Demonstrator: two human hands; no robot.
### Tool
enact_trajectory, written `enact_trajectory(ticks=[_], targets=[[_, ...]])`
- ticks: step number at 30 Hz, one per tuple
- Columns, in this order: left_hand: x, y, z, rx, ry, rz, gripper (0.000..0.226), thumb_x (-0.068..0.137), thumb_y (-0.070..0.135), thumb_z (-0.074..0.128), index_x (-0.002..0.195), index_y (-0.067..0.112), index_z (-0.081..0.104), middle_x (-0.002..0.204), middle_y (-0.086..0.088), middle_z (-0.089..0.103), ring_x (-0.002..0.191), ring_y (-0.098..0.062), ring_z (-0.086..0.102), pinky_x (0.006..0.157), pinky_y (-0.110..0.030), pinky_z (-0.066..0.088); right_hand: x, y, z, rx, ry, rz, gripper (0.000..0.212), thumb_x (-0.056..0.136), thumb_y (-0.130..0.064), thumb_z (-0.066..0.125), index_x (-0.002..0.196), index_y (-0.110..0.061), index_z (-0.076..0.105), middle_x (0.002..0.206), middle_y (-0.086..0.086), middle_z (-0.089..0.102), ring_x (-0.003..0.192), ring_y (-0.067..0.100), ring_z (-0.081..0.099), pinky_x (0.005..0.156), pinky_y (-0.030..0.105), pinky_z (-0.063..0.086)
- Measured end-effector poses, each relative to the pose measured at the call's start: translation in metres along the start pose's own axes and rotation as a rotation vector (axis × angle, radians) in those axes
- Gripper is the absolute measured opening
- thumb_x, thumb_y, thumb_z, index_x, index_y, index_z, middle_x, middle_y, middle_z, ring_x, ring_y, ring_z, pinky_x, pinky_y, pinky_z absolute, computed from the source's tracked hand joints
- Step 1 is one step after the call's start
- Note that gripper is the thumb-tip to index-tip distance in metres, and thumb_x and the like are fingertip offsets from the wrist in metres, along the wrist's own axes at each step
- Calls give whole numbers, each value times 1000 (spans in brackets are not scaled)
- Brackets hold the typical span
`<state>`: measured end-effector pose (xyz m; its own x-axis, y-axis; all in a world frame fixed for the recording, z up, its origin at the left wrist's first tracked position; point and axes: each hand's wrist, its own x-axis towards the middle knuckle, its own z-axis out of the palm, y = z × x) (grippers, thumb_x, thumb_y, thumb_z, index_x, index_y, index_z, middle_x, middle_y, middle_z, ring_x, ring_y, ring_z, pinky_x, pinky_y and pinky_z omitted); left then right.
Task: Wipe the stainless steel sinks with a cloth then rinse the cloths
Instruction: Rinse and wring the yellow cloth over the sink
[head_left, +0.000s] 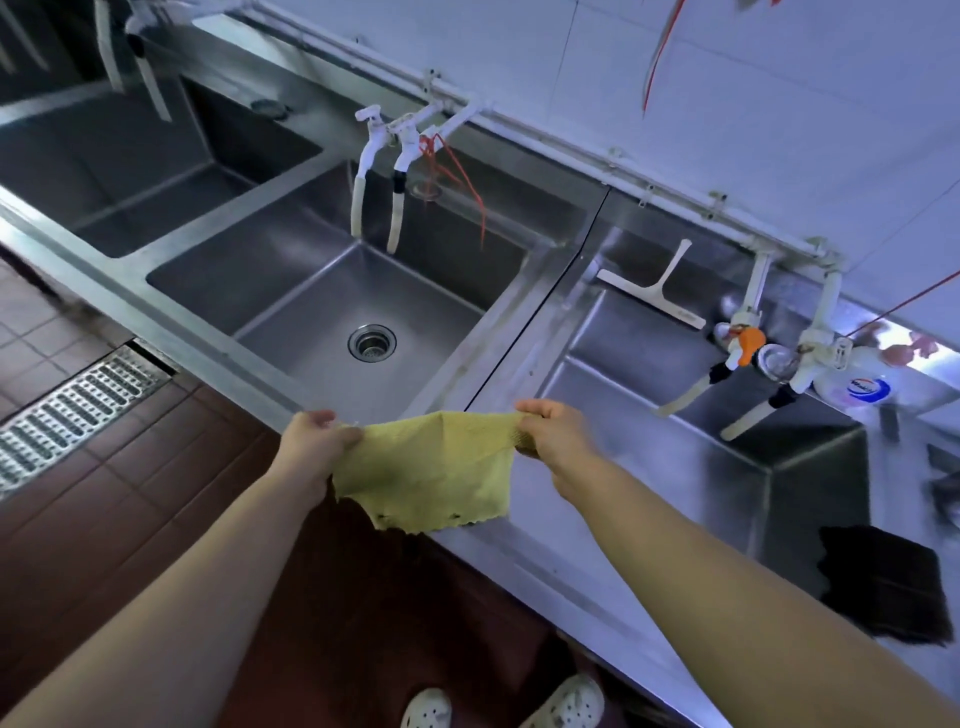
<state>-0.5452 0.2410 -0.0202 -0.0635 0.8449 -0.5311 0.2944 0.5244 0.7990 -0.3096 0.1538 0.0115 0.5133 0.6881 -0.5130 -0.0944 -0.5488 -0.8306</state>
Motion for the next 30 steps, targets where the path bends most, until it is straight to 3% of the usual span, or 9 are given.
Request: enact_trajectory(ticks=[2,5,9,14,17,21,25,27,30], targets=[[1,-7,-4,22,4,52,48,80,8,70,124,9,52,117,-10,51,101,-24,52,80,-34,44,3,7,-2,-10,29,-23,24,87,5,50,99,-9,65,84,7,61,68,15,57,53,18,49],[-2,-25,-6,114,6,103,36,79,8,69,112,16,57,110,-7,54,97,-23,53,81,-35,45,7,30,-3,-108,44,-5,27,85,7,50,80,-16,65,84,5,61,65,14,52,53,21,45],[-4,-48,-1,206,43,110,30,80,10,67,106,22,57,104,-5,55,87,-20,53,68,-32,45,11,60,-1,-299,4,28,25,84,7,50,81,-12,65,83,4,60,68,15,52,59,28,47],[0,-60,1,295,96,125,41,81,16,68,119,20,53,107,-3,56,86,-17,52,60,-26,40,19,73,0,-465,-7,-5,27,83,5,53,78,-17,66,90,1,63,88,22,59,86,41,53],[3,-64,2,295,105,128,46,80,16,69,123,19,51,108,-5,58,84,-16,51,60,-25,39,25,72,0,-566,39,-42,27,83,2,52,77,-19,68,103,6,67,93,23,60,82,33,50],[3,-71,0,330,90,115,47,83,16,65,126,19,46,104,-2,57,80,-14,52,53,-25,39,26,67,5,-931,-3,-92,28,83,-2,48,83,-24,65,109,3,61,96,23,57,73,25,40],[1,-77,-5,340,120,132,51,80,17,68,126,17,46,109,1,61,82,-10,56,55,-21,38,22,55,31,-1082,87,-436,24,86,-8,49,94,-18,68,112,1,55,102,22,50,79,28,38],[-1,-78,-8,338,142,140,55,79,16,70,129,15,46,112,0,60,84,-10,56,59,-22,38,24,47,52,-1102,11,-635,21,89,-13,49,98,-15,68,106,1,58,102,22,50,86,30,37],[-9,-79,-9,361,149,178,56,79,17,71,129,14,46,109,2,57,88,-11,56,66,-26,41,29,38,82,-1139,-124,-746,22,93,-20,48,108,-18,65,110,-1,57,108,21,45,91,33,32]])
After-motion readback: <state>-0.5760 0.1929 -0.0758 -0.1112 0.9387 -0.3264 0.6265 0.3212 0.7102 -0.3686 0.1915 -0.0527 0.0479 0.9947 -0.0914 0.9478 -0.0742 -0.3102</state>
